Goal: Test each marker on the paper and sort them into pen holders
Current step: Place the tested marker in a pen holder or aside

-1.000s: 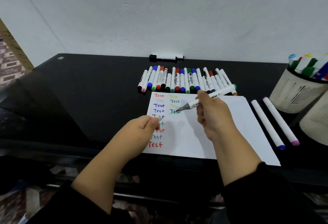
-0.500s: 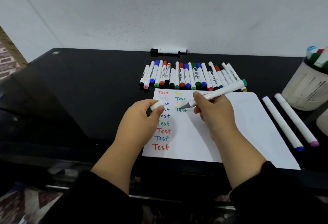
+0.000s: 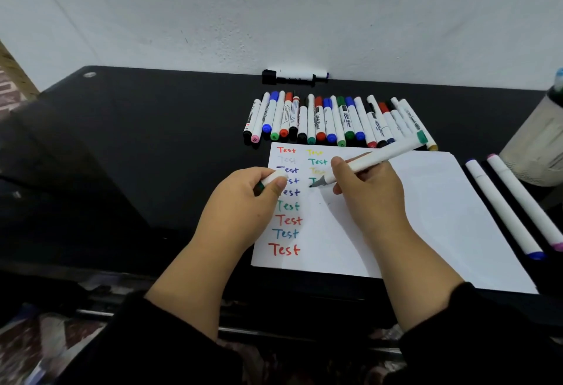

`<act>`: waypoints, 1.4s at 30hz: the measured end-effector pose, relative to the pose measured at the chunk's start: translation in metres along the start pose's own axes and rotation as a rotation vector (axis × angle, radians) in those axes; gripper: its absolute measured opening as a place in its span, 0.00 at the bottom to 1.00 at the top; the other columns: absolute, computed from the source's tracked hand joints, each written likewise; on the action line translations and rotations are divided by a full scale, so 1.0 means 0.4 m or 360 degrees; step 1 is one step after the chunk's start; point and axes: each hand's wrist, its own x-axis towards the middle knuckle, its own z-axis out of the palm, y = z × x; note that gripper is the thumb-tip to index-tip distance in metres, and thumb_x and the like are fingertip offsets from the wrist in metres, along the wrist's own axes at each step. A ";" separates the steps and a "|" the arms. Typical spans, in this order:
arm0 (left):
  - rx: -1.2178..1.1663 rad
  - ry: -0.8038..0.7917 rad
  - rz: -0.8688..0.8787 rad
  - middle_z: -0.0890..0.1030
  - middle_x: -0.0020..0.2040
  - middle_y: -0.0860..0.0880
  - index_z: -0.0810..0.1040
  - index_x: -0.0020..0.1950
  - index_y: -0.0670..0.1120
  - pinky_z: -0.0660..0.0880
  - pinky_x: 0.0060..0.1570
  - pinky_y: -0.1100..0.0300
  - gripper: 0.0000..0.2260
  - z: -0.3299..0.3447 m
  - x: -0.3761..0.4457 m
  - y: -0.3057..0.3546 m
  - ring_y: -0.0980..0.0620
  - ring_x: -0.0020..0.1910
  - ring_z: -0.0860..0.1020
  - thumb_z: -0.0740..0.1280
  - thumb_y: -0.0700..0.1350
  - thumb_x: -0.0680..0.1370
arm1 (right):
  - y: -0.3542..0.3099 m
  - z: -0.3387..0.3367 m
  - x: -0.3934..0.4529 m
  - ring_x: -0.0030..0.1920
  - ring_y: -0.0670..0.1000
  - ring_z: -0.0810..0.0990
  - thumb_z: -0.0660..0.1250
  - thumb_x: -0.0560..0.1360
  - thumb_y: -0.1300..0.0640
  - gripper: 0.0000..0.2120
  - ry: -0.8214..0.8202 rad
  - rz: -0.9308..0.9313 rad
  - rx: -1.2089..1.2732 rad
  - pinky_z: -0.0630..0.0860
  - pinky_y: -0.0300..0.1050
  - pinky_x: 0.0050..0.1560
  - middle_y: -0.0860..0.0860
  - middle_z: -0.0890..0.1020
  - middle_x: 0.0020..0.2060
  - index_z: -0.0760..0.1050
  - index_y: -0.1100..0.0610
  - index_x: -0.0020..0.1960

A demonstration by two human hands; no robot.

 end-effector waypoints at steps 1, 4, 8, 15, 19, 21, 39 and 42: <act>-0.0006 -0.0003 0.0000 0.73 0.47 0.61 0.76 0.59 0.54 0.64 0.37 0.70 0.14 0.001 0.000 0.000 0.63 0.43 0.71 0.59 0.57 0.79 | 0.000 0.002 -0.001 0.29 0.34 0.76 0.68 0.75 0.51 0.12 -0.0007 -0.0008 0.0005 0.67 0.24 0.29 0.48 0.81 0.33 0.76 0.60 0.45; -0.0029 -0.0015 -0.0001 0.73 0.45 0.61 0.76 0.59 0.54 0.65 0.37 0.70 0.13 0.004 -0.003 0.002 0.64 0.42 0.71 0.60 0.57 0.79 | 0.002 0.007 -0.001 0.31 0.38 0.77 0.68 0.75 0.50 0.12 -0.0013 -0.0033 -0.0032 0.68 0.25 0.29 0.50 0.81 0.33 0.77 0.60 0.46; -0.0030 -0.0026 -0.0004 0.74 0.47 0.60 0.76 0.60 0.54 0.64 0.36 0.70 0.14 0.006 -0.006 0.009 0.63 0.42 0.71 0.59 0.57 0.79 | 0.002 0.002 0.001 0.35 0.43 0.77 0.67 0.76 0.51 0.12 0.0033 -0.0039 -0.0060 0.67 0.25 0.29 0.50 0.81 0.35 0.75 0.61 0.47; -0.0036 -0.0019 -0.0005 0.74 0.47 0.60 0.76 0.60 0.53 0.64 0.36 0.70 0.14 0.005 -0.010 0.009 0.63 0.42 0.72 0.60 0.56 0.79 | -0.001 0.001 -0.003 0.35 0.43 0.76 0.67 0.76 0.52 0.09 0.0010 -0.0033 -0.0054 0.67 0.26 0.28 0.50 0.79 0.34 0.73 0.58 0.45; -0.0052 -0.0030 -0.0015 0.74 0.46 0.60 0.76 0.60 0.53 0.65 0.37 0.69 0.14 0.003 -0.011 0.011 0.64 0.42 0.72 0.60 0.56 0.79 | -0.002 -0.006 -0.001 0.33 0.44 0.75 0.66 0.76 0.53 0.10 0.0069 -0.0015 -0.0018 0.66 0.26 0.27 0.49 0.78 0.33 0.73 0.59 0.43; -0.0049 -0.0029 -0.0014 0.74 0.46 0.60 0.76 0.60 0.54 0.65 0.37 0.69 0.14 0.001 -0.011 0.011 0.64 0.42 0.72 0.60 0.56 0.79 | -0.003 -0.008 -0.002 0.33 0.43 0.75 0.67 0.76 0.53 0.09 0.0092 -0.0009 0.0005 0.66 0.26 0.27 0.49 0.78 0.33 0.71 0.57 0.41; -0.0073 -0.0045 -0.0042 0.74 0.45 0.60 0.76 0.59 0.54 0.65 0.36 0.68 0.13 0.000 -0.016 0.016 0.63 0.43 0.72 0.60 0.56 0.79 | -0.006 -0.009 -0.005 0.30 0.43 0.72 0.66 0.76 0.54 0.11 0.0121 -0.0035 -0.0056 0.66 0.28 0.26 0.46 0.74 0.31 0.67 0.53 0.38; -0.0078 -0.0049 -0.0051 0.74 0.45 0.60 0.76 0.59 0.54 0.65 0.36 0.68 0.13 0.001 -0.015 0.015 0.63 0.43 0.72 0.60 0.56 0.79 | -0.007 -0.010 -0.006 0.30 0.43 0.71 0.66 0.76 0.55 0.10 0.0128 -0.0031 -0.0030 0.66 0.27 0.26 0.46 0.74 0.31 0.67 0.53 0.38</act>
